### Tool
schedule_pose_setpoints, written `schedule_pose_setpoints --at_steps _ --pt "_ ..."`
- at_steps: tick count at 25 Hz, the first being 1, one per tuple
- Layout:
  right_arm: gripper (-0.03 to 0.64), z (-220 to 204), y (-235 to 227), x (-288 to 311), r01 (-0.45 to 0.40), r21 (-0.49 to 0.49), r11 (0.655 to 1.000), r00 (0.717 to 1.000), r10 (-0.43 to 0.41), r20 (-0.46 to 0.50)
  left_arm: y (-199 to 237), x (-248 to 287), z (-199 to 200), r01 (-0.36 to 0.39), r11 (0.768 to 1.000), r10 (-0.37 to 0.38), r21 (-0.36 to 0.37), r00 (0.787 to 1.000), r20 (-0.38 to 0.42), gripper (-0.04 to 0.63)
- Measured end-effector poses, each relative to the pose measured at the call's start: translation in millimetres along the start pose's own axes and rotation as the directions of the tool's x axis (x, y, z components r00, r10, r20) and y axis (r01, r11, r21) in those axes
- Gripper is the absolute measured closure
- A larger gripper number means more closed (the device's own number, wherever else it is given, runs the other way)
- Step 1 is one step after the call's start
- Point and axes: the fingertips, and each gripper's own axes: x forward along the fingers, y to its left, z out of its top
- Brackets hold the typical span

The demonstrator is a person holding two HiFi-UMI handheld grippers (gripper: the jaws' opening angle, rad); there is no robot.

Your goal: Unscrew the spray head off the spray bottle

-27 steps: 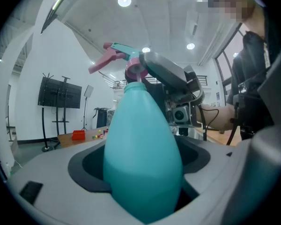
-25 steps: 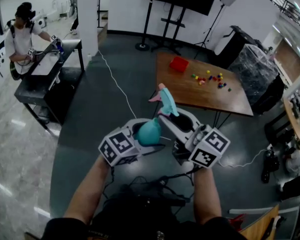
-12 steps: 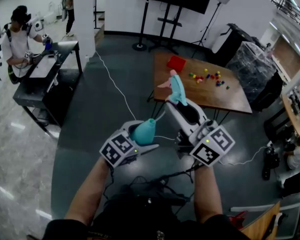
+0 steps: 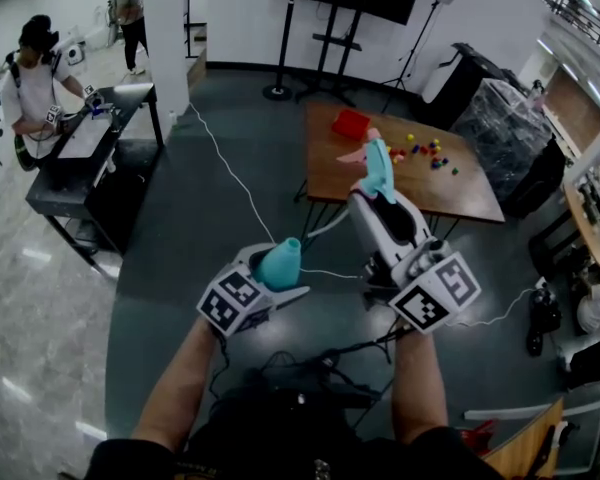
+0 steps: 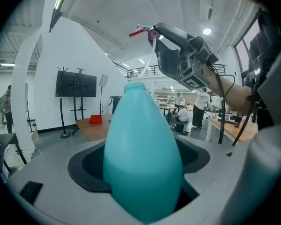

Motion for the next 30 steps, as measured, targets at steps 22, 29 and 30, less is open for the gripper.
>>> schedule_pose_setpoints --at_steps 22,29,30 --pt "0.48 -61.3 -33.9 -8.9 0.139 -0.099 0.985 0.98 -0.151 -0.128 12.2 -16.5 45.6 -0.059 0.998 0.058 0.008 0.993 0.107 0.173" --pt "0.48 -71.6 -38.2 -9.3 0.156 -0.113 0.981 0.974 -0.172 -0.149 15.7 -16.0 55.2 -0.067 0.998 0.064 0.019 0.99 0.123 0.173" --pt "0.48 -72.8 -38.5 -9.9 0.159 -0.118 0.98 0.972 -0.176 -0.153 15.4 -16.1 56.5 -0.069 0.997 0.066 0.021 0.99 0.123 0.173"
